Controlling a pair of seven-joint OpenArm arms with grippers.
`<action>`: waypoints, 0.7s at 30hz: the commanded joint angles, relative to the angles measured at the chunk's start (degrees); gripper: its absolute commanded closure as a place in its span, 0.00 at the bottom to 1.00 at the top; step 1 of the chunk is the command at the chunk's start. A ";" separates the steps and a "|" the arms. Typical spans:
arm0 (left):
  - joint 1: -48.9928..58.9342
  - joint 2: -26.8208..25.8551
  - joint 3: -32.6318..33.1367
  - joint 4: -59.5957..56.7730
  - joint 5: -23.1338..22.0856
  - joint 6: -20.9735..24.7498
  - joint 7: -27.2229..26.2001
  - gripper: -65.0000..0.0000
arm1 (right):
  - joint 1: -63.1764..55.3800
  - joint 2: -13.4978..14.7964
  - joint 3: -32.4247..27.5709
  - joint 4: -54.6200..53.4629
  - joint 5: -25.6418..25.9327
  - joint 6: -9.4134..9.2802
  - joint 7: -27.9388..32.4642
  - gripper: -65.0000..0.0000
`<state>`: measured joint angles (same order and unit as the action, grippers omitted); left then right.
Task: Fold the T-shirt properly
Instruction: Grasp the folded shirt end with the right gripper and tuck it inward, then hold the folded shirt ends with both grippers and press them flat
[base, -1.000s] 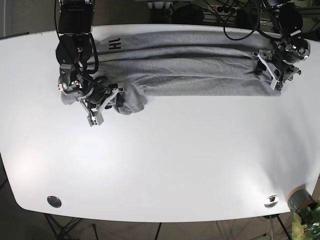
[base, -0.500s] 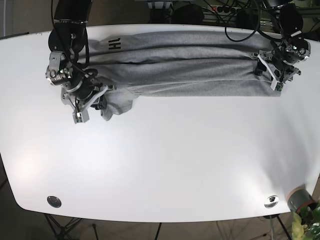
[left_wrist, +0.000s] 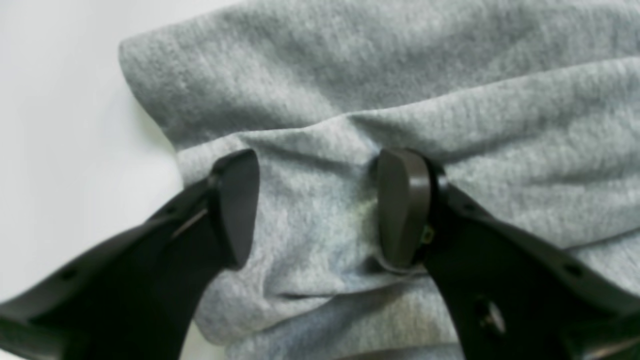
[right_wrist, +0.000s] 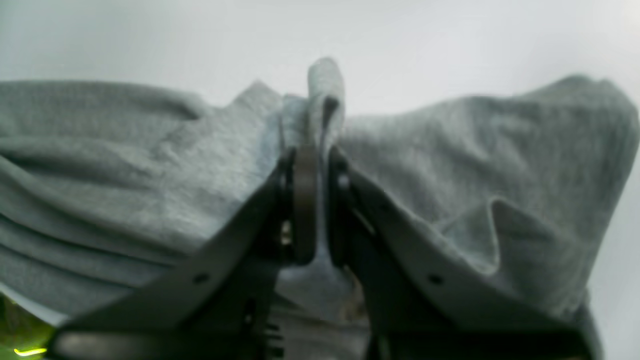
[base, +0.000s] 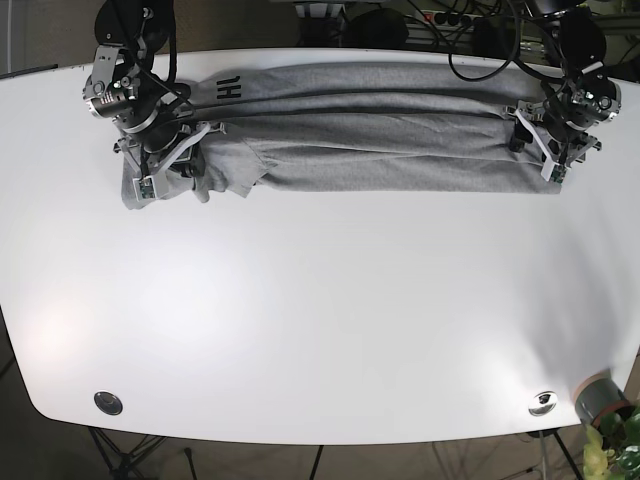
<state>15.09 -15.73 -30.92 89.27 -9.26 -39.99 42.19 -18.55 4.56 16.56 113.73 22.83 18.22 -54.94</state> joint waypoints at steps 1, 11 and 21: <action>0.07 -0.67 -0.07 0.26 1.12 -0.01 0.84 0.46 | -0.84 0.06 0.98 1.21 0.34 0.20 1.35 0.94; 0.07 -1.64 -0.07 0.26 1.12 -0.01 0.84 0.46 | -1.10 -3.46 10.48 1.04 0.25 0.20 1.27 0.47; 0.07 -1.81 -0.07 0.26 1.12 -0.01 0.84 0.46 | -0.84 -3.46 14.43 1.48 0.34 0.55 1.44 0.22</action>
<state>15.11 -16.60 -30.79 89.12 -9.13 -40.14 42.26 -19.64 0.78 31.88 113.71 22.26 18.20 -54.65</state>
